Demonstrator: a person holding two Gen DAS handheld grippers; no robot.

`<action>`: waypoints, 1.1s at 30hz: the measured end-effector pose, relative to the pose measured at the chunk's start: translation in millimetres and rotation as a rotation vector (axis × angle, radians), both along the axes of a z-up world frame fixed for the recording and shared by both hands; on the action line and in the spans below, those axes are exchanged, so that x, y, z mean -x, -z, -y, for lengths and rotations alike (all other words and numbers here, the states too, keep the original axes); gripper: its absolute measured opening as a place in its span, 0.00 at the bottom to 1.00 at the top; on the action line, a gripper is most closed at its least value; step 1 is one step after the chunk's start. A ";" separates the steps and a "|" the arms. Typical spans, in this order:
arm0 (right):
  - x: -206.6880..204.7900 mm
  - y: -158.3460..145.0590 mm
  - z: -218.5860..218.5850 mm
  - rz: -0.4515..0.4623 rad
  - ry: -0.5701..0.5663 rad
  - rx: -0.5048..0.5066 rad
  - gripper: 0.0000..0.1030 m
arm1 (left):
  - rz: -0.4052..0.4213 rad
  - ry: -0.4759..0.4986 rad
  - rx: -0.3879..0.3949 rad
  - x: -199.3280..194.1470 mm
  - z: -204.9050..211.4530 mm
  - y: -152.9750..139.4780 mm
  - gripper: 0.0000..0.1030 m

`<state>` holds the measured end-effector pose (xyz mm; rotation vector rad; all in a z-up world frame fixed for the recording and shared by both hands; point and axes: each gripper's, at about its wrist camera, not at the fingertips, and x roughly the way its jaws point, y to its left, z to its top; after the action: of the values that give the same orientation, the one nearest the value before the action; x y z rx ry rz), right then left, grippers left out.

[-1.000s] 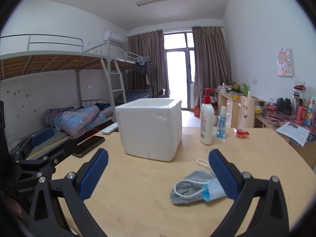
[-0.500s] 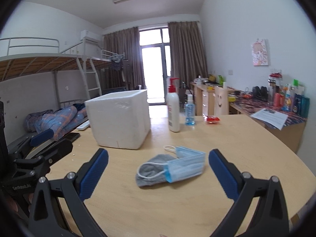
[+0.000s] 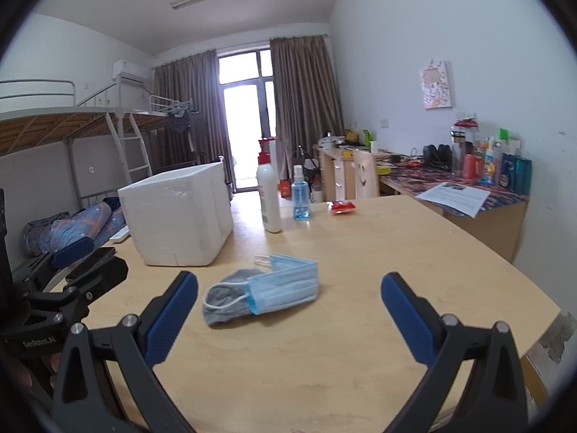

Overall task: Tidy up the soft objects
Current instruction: 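Move both tools back from the box toward the mask and sock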

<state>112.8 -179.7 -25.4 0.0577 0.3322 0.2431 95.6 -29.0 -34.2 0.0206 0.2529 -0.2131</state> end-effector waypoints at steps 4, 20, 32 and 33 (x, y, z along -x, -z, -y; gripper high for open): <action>1.8 2.9 6.0 -0.011 0.014 -0.001 1.00 | -0.023 0.017 -0.013 -5.6 7.1 1.2 0.99; -24.9 17.6 5.9 -0.089 -0.005 -0.001 1.00 | -0.137 0.033 -0.074 -33.3 15.7 13.5 0.99; -62.9 20.1 4.3 -0.202 -0.023 -0.002 1.00 | -0.243 0.046 -0.097 -58.9 12.8 20.0 0.99; -67.0 20.3 4.2 -0.213 -0.029 -0.002 1.00 | -0.257 0.046 -0.102 -63.1 13.3 20.5 0.99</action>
<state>179.8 -183.9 -45.7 0.0807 0.5453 0.2669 158.7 -42.3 -54.7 0.1003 0.5196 -0.2489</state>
